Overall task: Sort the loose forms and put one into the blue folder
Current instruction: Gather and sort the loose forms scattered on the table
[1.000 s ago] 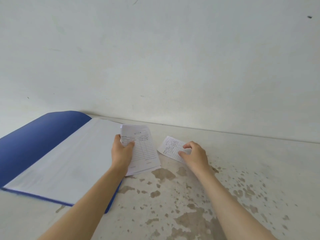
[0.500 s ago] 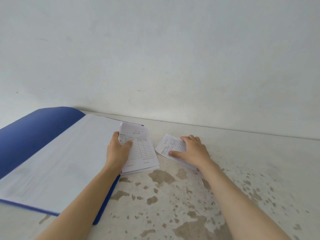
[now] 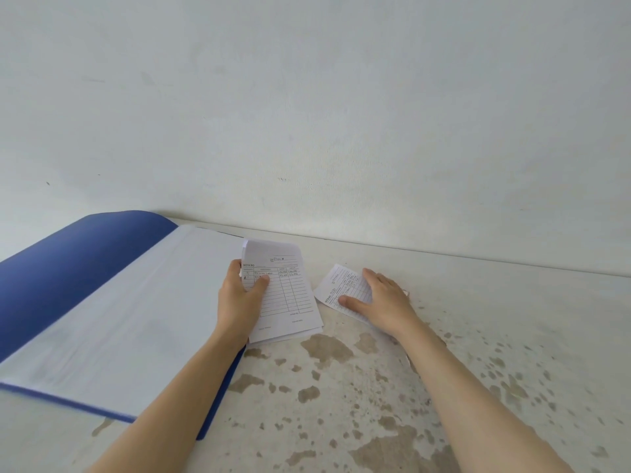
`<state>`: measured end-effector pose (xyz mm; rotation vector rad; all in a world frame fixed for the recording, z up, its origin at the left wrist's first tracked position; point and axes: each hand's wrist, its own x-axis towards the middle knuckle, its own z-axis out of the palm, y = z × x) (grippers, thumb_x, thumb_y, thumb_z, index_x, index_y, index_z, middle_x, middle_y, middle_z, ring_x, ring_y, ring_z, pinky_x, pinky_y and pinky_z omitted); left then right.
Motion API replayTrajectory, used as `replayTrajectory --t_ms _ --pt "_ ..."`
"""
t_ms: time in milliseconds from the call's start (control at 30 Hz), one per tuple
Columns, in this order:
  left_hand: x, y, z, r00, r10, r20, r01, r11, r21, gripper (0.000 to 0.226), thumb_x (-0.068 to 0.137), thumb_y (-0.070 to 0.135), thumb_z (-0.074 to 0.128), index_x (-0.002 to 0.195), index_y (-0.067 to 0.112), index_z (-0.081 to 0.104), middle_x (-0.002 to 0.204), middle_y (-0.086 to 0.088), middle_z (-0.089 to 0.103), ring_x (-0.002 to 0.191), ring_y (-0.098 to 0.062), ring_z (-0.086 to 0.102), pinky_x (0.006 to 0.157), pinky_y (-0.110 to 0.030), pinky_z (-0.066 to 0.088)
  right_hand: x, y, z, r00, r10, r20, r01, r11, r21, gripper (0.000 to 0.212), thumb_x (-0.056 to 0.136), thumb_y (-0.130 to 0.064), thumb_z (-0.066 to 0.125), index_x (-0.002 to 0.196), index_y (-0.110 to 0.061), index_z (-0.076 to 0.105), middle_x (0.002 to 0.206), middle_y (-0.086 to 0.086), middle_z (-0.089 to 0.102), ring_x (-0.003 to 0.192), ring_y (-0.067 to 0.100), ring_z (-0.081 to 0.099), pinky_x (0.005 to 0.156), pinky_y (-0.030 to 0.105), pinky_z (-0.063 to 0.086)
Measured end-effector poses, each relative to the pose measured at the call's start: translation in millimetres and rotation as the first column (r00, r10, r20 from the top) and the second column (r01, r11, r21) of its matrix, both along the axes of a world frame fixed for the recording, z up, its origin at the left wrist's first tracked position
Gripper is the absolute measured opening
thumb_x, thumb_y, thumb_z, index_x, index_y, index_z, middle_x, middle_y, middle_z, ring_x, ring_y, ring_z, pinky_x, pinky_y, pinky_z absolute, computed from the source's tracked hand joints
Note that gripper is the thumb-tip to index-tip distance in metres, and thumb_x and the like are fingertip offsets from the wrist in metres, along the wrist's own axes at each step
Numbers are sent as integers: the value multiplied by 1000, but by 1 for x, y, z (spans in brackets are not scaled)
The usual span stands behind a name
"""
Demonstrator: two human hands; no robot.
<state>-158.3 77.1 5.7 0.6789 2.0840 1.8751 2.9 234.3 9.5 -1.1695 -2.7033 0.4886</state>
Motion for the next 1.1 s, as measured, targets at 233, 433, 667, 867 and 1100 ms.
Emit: replayTrajectory --t_ms 233,433,667,867,1100 --pt "2 1 1 1000 -2 -3 2 1000 2 14 93 16 54 106 16 48 91 0 62 78 -16 63 57 -26 49 1 -4 2 1000 9 10 -9 999 45 87 84 -65 46 151 -18 18 155 -2 28 142 18 25 110 37 28" --pt "2 0 1 1000 -3 0 3 1000 3 12 93 16 54 104 17 48 92 0 62 78 -17 63 58 -28 50 -1 -2 1 1000 -10 24 8 998 61 84 83 -66 46 149 -19 23 152 -1 33 139 19 27 108 41 28" --pt "1 -1 0 1000 -6 17 6 1000 16 11 94 17 53 104 18 49 94 -1 65 81 -19 66 61 -31 54 -38 13 11 998 -55 23 56 998 -38 77 77 -70 52 142 -32 35 140 0 35 131 22 24 101 43 24" --pt "-1 0 -3 1000 12 -7 -12 1000 -2 11 94 17 53 104 18 50 94 0 65 81 -20 67 65 -34 56 -49 19 5 1000 -29 -8 29 997 -66 79 71 -70 59 138 -35 39 136 -3 34 128 19 24 100 39 21" --pt "-2 1 -5 1000 13 -16 -13 1000 -3 11 93 16 53 103 18 50 93 1 66 80 -19 67 61 -30 53 -49 20 5 985 -63 -162 44 992 -122 58 72 -56 69 121 -34 49 119 -8 47 120 16 32 91 37 22"
